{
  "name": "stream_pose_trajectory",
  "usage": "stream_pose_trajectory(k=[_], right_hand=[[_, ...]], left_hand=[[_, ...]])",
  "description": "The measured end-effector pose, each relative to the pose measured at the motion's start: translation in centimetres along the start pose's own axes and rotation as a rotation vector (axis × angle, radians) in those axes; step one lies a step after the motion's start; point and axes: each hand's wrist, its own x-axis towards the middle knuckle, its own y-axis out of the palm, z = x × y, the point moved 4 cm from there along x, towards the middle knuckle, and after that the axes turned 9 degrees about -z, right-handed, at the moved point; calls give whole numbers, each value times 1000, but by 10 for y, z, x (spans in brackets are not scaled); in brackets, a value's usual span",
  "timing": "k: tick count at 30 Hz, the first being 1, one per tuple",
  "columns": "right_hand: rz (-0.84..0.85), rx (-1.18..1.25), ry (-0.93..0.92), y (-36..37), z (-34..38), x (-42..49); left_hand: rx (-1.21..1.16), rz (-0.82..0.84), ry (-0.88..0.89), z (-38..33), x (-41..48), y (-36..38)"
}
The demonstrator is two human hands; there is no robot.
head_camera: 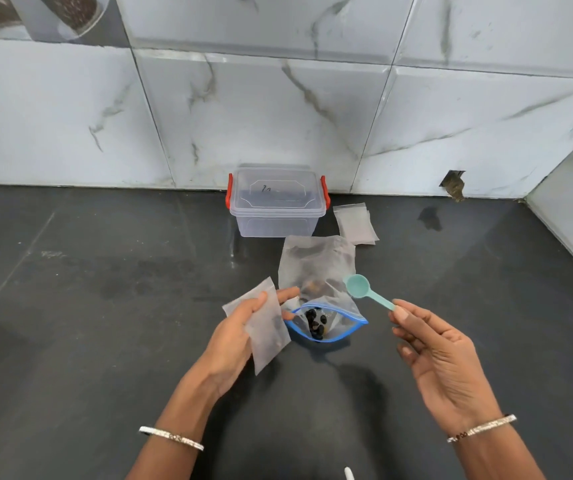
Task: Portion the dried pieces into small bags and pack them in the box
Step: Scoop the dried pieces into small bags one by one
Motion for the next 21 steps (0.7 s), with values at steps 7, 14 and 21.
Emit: stream_pose_trajectory(k=[7,14,21], right_hand=[[223,72,-46,41,2,0],[415,63,-178,75,2,-3],[330,-216,-242,98,-26,6]], left_hand=[[-243,62,4,-16,-7,6],[98,-104,264,-29,-10,3],[228,-189,421,-30,-11,5]])
